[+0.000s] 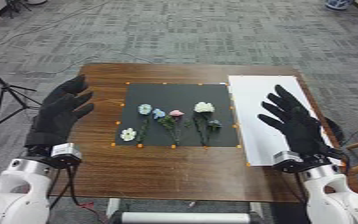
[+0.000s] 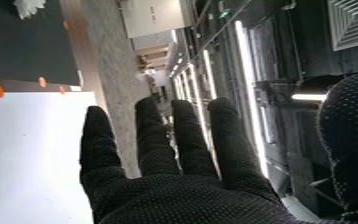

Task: Arrange flowers

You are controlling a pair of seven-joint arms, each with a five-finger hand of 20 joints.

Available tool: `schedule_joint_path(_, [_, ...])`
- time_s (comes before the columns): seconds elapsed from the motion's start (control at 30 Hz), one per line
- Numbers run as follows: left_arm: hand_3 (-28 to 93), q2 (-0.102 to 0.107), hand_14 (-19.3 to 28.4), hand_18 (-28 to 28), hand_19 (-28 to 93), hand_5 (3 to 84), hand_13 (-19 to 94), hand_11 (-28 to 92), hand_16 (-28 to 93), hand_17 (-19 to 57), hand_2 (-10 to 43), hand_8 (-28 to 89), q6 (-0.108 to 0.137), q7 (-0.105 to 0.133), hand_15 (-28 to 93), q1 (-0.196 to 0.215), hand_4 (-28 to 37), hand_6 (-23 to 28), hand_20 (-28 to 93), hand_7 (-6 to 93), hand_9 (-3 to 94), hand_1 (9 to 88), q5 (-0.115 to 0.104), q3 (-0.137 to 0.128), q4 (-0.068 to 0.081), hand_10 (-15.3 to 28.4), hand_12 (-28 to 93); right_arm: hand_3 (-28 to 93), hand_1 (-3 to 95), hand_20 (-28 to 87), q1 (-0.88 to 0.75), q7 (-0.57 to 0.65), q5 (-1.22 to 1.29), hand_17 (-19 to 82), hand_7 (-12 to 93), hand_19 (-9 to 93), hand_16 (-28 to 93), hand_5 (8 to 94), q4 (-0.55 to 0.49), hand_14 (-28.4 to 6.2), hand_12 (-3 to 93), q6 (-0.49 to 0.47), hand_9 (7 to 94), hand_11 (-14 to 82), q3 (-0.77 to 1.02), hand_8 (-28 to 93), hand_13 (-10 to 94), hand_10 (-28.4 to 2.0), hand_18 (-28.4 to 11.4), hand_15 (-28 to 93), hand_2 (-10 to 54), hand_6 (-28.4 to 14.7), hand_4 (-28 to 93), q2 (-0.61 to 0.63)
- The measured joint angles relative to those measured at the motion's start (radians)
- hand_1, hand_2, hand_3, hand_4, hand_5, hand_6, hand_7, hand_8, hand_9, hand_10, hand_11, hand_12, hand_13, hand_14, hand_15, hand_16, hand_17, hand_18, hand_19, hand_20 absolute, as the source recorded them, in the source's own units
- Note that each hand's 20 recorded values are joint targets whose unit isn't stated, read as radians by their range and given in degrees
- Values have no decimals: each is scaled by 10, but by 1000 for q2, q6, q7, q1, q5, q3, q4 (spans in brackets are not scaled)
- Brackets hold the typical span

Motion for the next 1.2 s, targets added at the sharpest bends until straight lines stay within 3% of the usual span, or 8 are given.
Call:
schedule_joint_path(0.33, [712,-4,121,196,407,216,76,227,-28,-107,-86,-124,2,1,427,6,-215,16,96,266,161,265,-2,-8,-2,94,204,880,151,160,-5,-9,21,-50,98,413,310,266,-4,-121,250,5,257,31,-23,-71,203,-110,-235,150,-55,-40,-230,5])
schedule_joint_path(0.6, [713,-5,120,196,406,219,72,226,-29,-108,-85,-123,2,4,421,8,-222,17,96,262,161,266,-1,-9,-2,95,204,882,154,158,-8,-9,23,-51,103,410,297,269,-3,-121,247,25,260,33,-25,-74,201,-109,-234,155,-57,-39,-231,4])
schedule_joint_path(0.83, [712,-11,120,194,405,219,71,223,-26,-107,-84,-120,3,2,419,36,-223,18,96,259,160,265,-3,-48,-20,94,204,883,154,158,-1,-2,23,-51,103,410,294,269,9,-121,247,23,260,34,-40,-74,201,-108,-235,158,-57,-39,-232,0])
schedule_joint_path(1.2, [711,-9,121,195,405,220,71,219,-26,-108,-83,-120,8,5,420,31,-224,18,97,258,158,265,-4,-45,-18,95,206,882,154,159,25,7,23,-51,104,410,290,270,26,-121,246,18,260,34,-53,-75,202,-108,-234,162,-57,-39,-231,-4])
